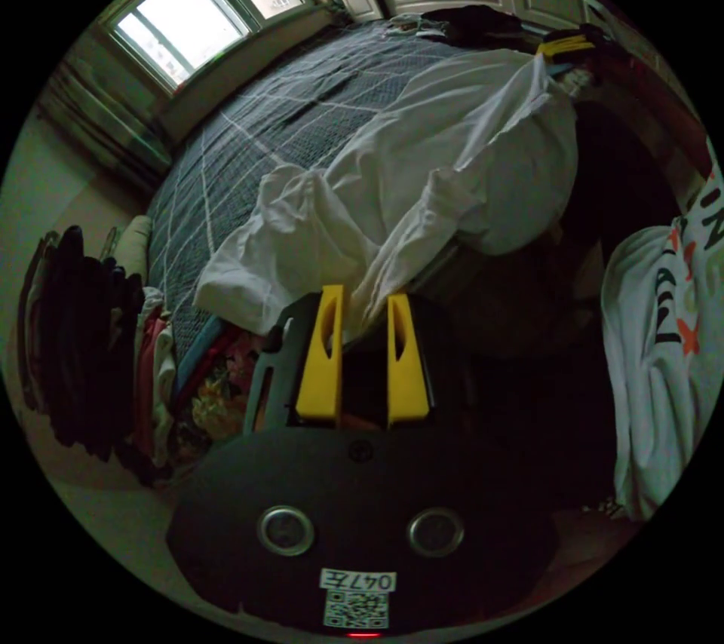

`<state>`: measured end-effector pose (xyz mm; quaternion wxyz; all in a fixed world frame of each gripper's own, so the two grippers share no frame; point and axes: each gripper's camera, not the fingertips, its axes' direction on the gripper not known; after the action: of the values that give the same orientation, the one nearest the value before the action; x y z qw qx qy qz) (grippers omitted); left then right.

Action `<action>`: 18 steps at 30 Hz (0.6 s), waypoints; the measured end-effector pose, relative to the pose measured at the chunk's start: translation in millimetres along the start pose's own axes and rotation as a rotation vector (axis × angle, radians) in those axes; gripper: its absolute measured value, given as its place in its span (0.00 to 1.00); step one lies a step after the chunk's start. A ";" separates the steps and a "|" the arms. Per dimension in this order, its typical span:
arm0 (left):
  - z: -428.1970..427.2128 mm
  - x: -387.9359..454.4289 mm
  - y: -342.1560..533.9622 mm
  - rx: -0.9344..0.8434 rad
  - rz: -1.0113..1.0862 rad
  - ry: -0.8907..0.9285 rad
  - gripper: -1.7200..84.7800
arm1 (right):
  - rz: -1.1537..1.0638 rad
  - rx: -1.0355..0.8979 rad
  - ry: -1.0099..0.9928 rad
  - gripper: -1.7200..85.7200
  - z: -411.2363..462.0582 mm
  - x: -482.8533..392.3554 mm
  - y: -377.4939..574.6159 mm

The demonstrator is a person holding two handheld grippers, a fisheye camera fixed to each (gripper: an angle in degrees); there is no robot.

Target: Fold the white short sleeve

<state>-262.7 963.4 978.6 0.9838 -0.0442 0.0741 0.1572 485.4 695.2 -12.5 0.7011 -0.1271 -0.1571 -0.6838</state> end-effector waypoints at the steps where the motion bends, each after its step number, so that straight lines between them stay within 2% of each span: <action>1: -2.5 1.9 -2.3 -0.008 0.003 0.013 0.14 | 0.011 0.006 0.016 0.02 1.3 1.9 -2.0; 3: -10.3 4.1 -4.6 0.010 0.000 0.035 0.16 | 0.035 -0.002 0.027 0.02 4.4 6.4 -4.7; 7: -32.4 7.4 -6.3 0.050 -0.004 0.031 0.13 | 0.047 -0.031 0.037 0.02 7.7 13.0 -8.1; 12: -50.2 15.0 -10.2 0.036 0.037 -0.002 0.10 | 0.060 -0.025 0.028 0.02 3.7 21.0 -8.7; 18: -60.2 20.6 -21.6 -0.020 0.074 0.027 0.12 | 0.063 -0.050 0.002 0.02 6.0 34.6 -15.3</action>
<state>-244.5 942.6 917.4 0.9757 -0.0534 0.0873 0.1935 470.4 665.2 6.1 0.7191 -0.1490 -0.1349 -0.6652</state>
